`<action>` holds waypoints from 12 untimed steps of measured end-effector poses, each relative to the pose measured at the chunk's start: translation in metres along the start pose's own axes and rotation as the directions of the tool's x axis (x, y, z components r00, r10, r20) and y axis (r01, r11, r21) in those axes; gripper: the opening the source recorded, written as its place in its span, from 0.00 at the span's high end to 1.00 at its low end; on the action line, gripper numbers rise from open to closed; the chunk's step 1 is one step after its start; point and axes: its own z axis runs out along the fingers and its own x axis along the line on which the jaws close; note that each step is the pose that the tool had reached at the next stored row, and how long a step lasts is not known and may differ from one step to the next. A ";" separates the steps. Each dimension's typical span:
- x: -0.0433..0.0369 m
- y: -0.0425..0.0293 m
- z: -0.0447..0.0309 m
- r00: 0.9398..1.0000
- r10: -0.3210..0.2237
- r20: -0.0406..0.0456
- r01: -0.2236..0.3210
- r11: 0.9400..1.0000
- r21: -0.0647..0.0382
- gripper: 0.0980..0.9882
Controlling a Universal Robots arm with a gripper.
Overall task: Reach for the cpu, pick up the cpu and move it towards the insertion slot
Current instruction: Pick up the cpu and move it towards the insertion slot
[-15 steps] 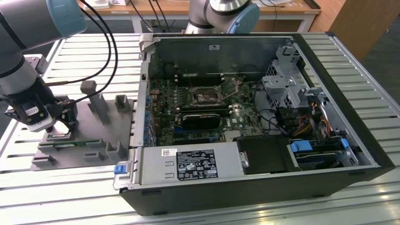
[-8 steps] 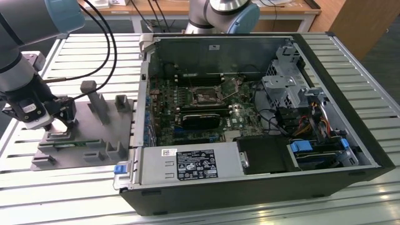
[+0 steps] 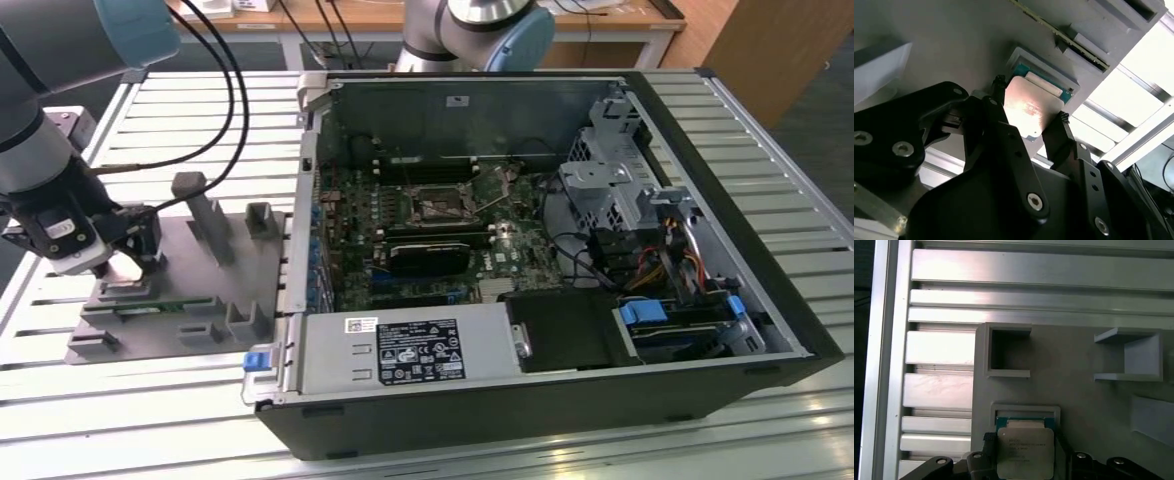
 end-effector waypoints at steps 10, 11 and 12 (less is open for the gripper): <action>0.0000 0.0008 -0.0127 1.000 0.000 0.000 0.000 1.000 0.000 0.50; 0.0000 0.0009 -0.0148 1.000 0.000 0.000 0.000 1.000 0.000 0.50; 0.0000 0.0010 -0.0167 1.000 0.000 0.000 0.000 1.000 0.000 0.50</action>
